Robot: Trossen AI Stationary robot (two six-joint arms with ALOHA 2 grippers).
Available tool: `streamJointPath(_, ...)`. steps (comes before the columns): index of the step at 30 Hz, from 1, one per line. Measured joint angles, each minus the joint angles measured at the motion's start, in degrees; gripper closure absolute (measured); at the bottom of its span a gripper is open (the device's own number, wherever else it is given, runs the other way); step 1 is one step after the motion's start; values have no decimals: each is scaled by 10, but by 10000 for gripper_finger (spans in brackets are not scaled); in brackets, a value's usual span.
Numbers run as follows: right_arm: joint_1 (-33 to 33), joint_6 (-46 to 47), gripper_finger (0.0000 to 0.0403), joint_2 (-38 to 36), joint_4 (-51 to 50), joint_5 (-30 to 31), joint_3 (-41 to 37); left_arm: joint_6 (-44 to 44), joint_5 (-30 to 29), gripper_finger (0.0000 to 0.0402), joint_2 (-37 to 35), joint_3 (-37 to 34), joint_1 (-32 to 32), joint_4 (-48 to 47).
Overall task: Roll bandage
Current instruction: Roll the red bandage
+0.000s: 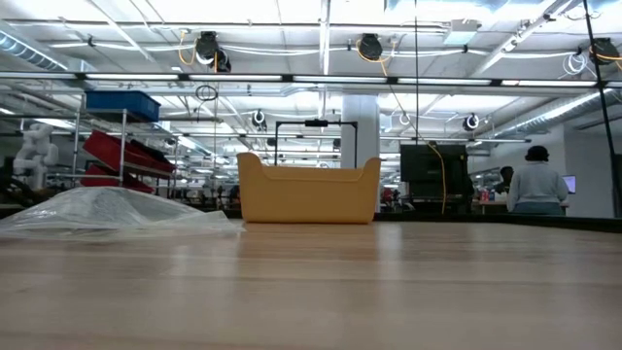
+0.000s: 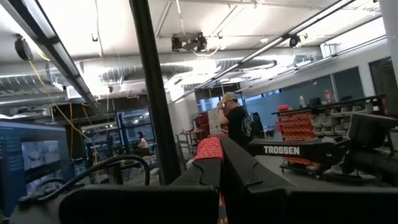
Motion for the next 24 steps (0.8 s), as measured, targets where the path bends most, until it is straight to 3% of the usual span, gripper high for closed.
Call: streamJointPath(24, 0, -3, 387, -8, 1, -2, 0, -60, 14, 400, 97, 0, -31, -16)
